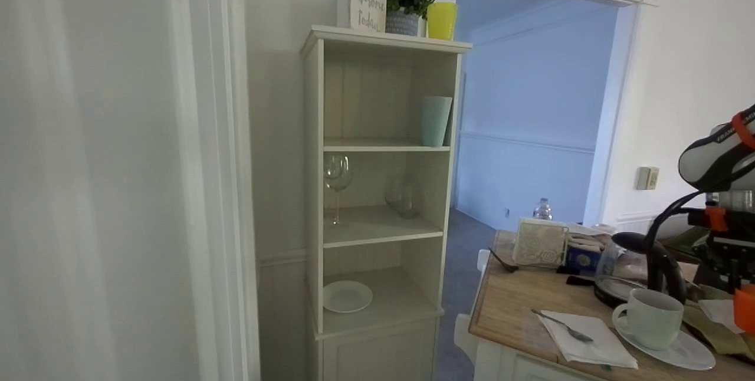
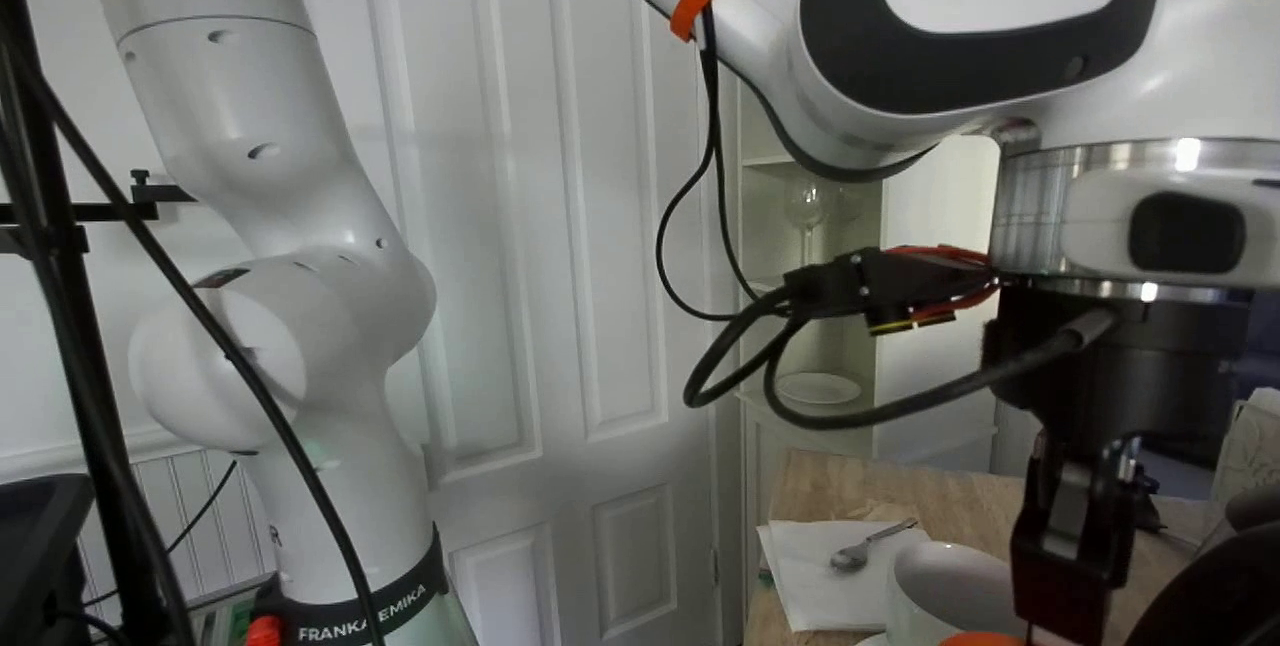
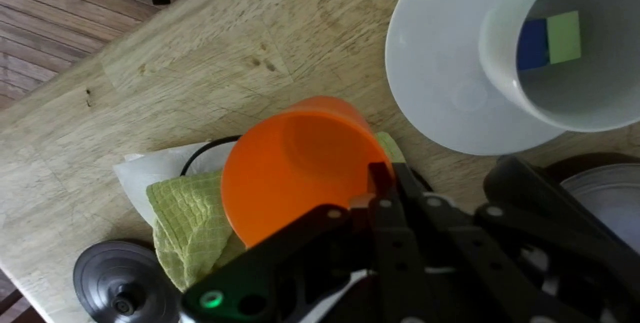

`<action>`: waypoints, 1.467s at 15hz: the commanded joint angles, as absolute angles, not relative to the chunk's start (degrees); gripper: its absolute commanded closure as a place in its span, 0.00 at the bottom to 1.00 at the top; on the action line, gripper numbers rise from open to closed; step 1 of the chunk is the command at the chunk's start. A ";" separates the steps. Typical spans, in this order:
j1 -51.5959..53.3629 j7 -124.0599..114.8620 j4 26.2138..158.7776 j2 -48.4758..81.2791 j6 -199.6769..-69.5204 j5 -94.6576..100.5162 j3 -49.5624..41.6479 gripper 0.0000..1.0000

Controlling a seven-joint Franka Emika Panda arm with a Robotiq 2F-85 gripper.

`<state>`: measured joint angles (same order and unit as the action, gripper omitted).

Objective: Move the orange cup to the right

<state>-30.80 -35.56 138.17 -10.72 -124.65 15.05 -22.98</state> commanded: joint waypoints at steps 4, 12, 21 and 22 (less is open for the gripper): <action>-31.88 -33.25 142.18 -8.69 -132.11 15.73 -25.13 0.99; -31.66 -34.74 144.65 -6.21 -139.09 14.84 -25.37 0.99; -30.93 -33.85 144.71 -4.26 -139.19 11.12 -25.71 0.99; -30.84 -33.78 144.73 -4.12 -139.19 10.46 -25.71 0.99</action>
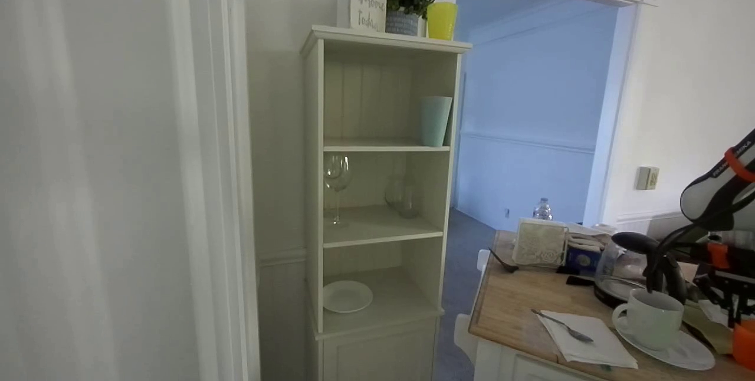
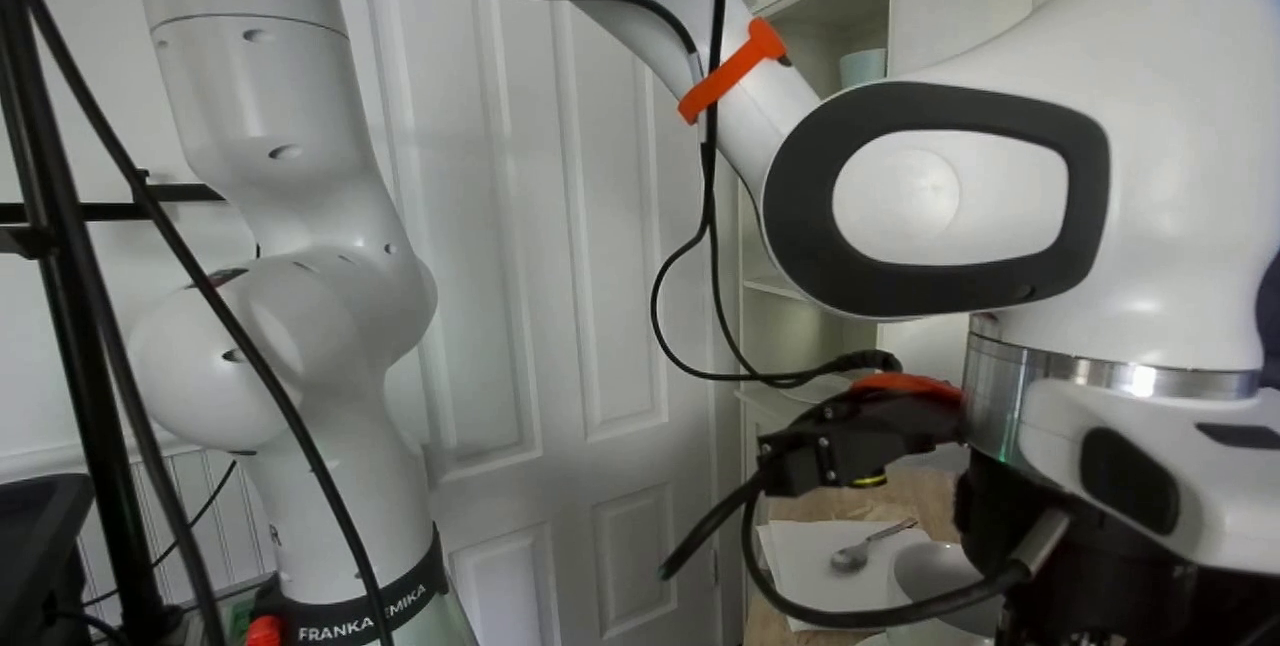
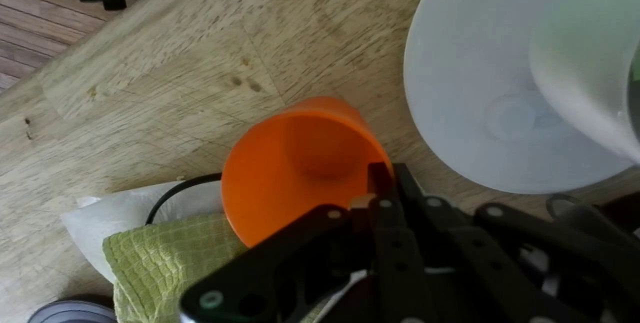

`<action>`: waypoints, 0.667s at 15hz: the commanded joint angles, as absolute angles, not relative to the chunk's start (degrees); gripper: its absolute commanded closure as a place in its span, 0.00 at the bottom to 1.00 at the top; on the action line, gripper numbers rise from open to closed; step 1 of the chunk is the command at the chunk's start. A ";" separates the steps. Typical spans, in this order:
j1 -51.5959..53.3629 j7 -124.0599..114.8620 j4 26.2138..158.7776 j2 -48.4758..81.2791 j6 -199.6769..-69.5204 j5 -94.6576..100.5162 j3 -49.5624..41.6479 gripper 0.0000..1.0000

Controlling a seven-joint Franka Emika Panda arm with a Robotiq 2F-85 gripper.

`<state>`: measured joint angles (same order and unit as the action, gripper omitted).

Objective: Move the orange cup to the right

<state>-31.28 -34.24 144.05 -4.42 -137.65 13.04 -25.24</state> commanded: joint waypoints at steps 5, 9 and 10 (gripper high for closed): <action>-30.52 -33.99 144.74 -2.67 -141.10 8.80 -25.83 0.99; -30.33 -33.70 144.67 -1.39 -142.75 8.30 -26.02 0.99; -30.24 -33.51 144.63 -1.09 -143.09 7.93 -26.05 0.99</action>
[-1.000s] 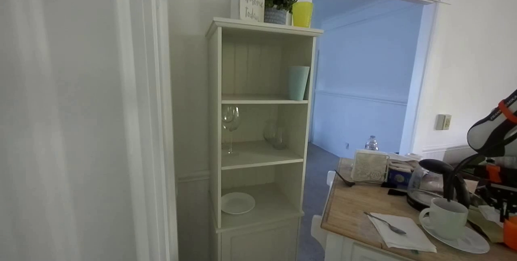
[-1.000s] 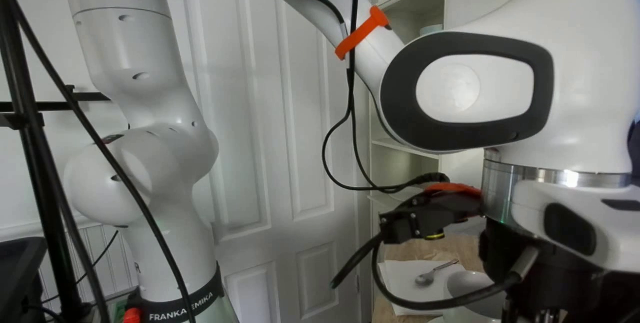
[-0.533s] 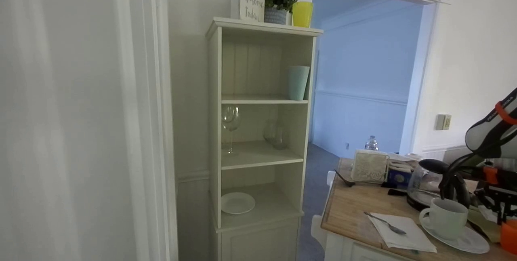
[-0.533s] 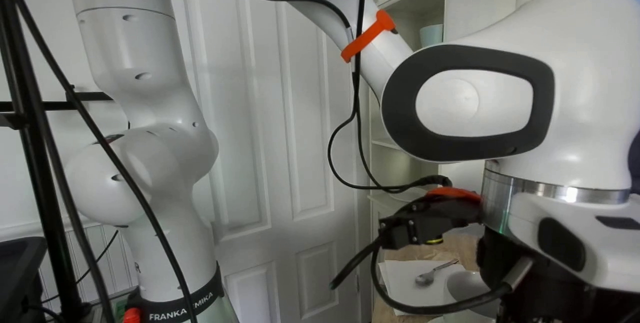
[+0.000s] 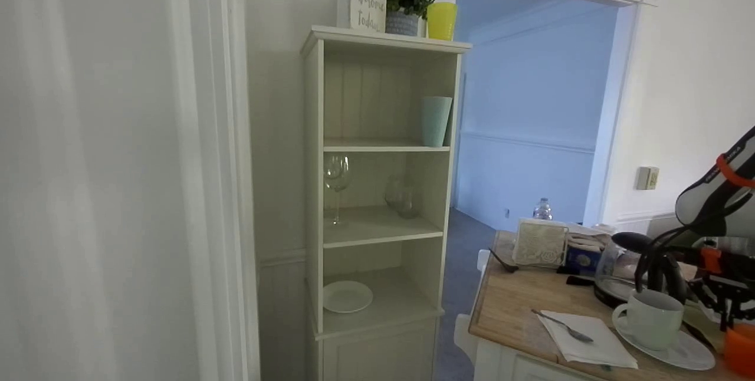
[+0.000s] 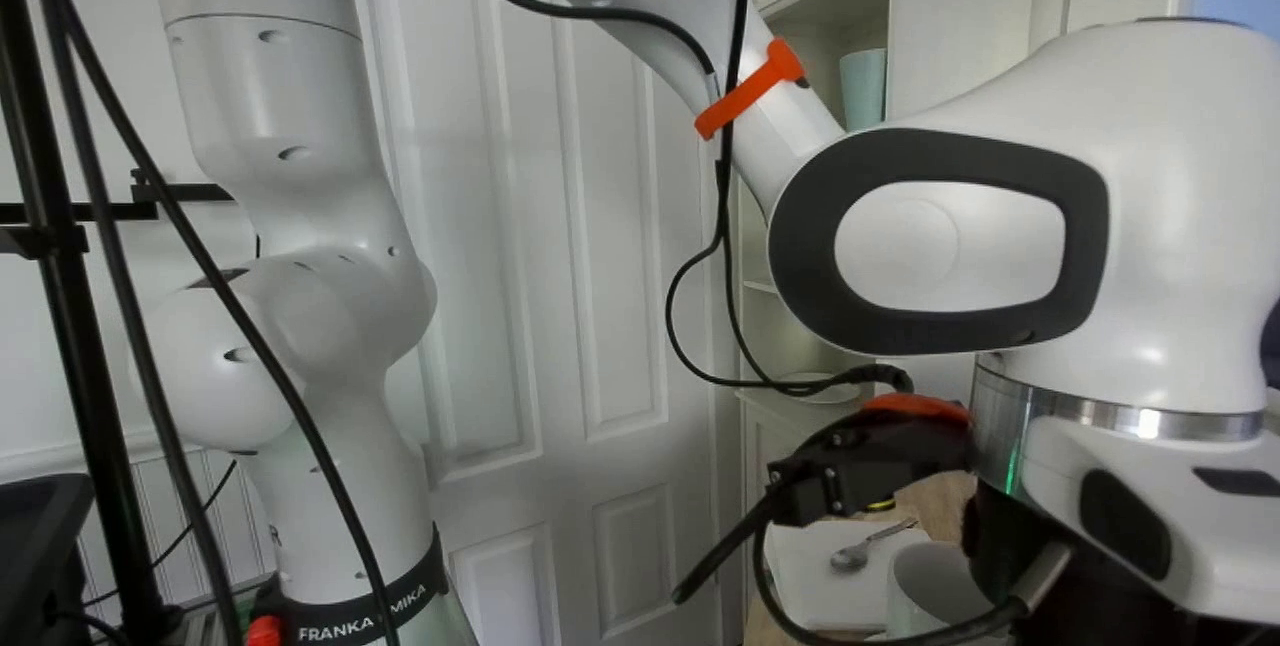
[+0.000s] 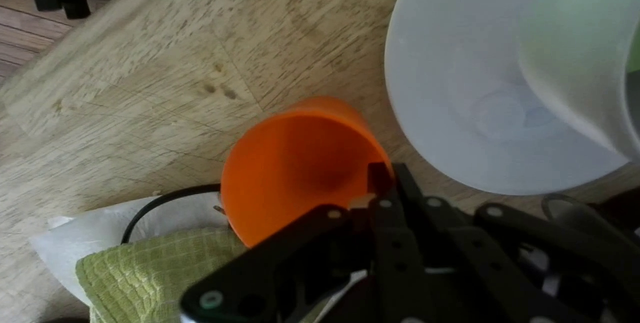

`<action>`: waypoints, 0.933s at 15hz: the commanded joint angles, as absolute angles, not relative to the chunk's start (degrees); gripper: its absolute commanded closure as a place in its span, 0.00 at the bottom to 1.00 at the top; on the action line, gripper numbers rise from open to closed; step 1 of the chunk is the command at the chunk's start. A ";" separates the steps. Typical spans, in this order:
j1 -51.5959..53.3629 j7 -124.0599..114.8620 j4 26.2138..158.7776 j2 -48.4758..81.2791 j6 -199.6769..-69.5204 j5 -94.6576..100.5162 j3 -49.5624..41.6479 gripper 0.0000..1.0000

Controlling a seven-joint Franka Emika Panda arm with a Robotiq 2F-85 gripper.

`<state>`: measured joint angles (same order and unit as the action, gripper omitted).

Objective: Move the orange cup to the right

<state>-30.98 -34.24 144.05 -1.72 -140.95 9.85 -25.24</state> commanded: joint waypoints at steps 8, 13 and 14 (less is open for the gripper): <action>-29.59 -32.98 144.43 -0.20 -143.20 7.43 -26.28 0.55; -29.65 -31.78 145.02 -2.75 -142.09 7.95 -26.33 0.23; -29.75 -31.36 145.34 -4.25 -141.40 8.95 -26.37 0.15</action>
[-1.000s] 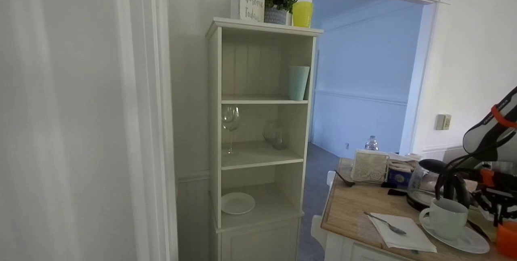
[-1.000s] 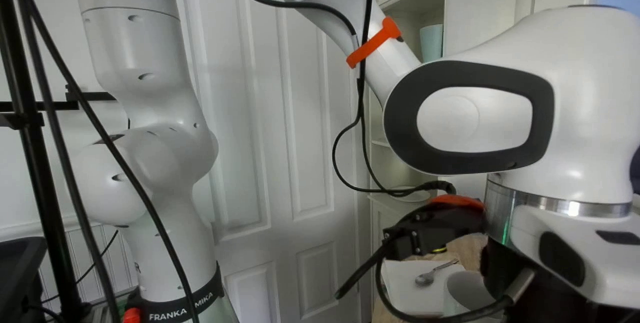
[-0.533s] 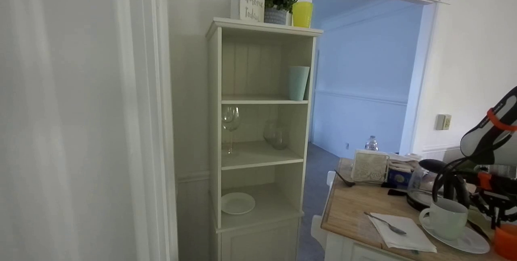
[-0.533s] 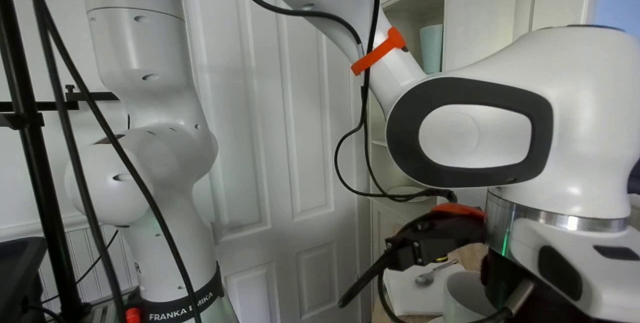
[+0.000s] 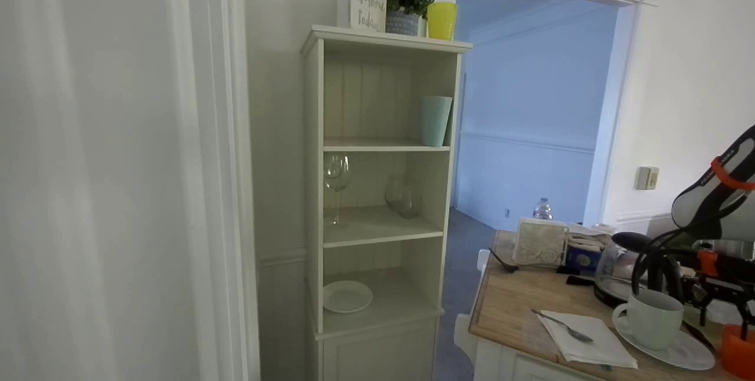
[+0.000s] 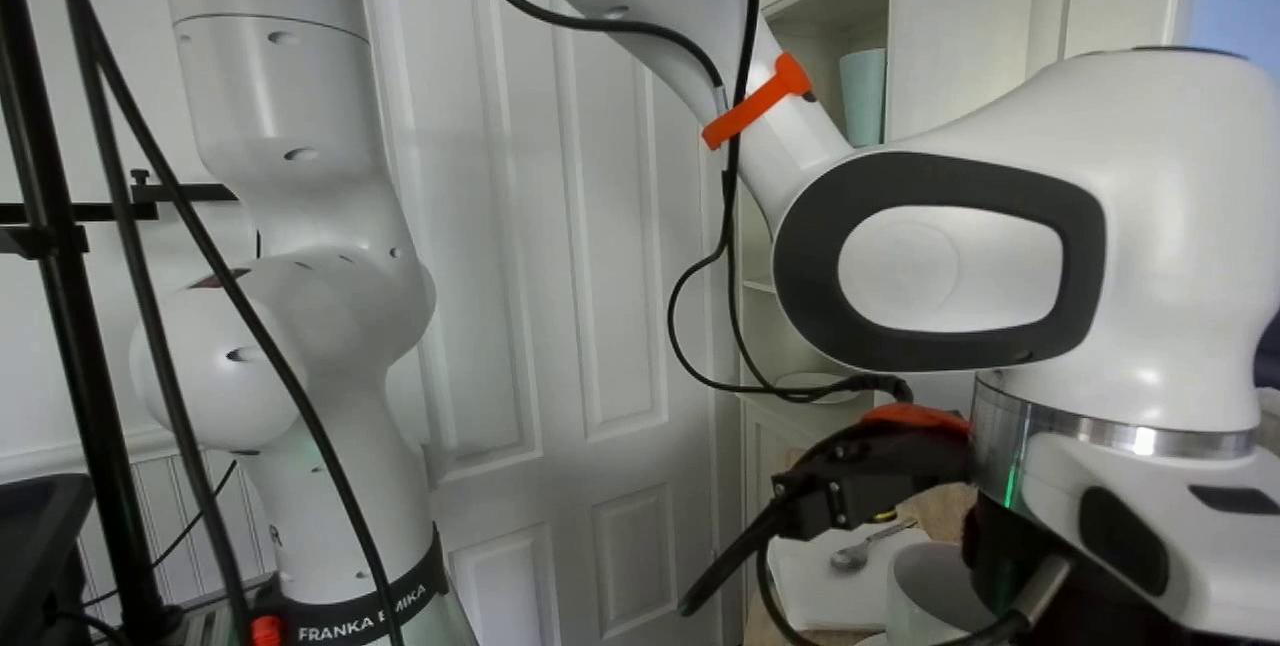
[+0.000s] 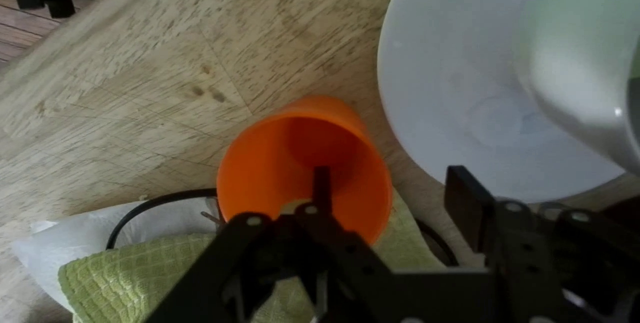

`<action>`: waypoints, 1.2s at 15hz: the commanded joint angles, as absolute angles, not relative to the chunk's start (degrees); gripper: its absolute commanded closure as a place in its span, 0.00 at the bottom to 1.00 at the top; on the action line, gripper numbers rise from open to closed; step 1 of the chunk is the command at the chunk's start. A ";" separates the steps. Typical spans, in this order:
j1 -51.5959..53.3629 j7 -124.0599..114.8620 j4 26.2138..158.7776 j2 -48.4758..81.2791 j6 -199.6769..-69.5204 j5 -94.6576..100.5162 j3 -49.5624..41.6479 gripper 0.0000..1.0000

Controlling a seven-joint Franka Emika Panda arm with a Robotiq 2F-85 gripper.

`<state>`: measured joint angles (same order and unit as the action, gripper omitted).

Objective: Move the orange cup to the right

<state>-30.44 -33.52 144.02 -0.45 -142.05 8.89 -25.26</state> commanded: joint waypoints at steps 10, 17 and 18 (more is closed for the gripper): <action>-30.27 -8.36 147.95 -23.91 -127.82 12.94 -24.28 0.00; -29.53 7.03 154.32 -37.20 -129.81 13.05 -23.24 0.00; -29.97 3.75 150.67 -31.30 -128.14 12.40 -22.79 0.00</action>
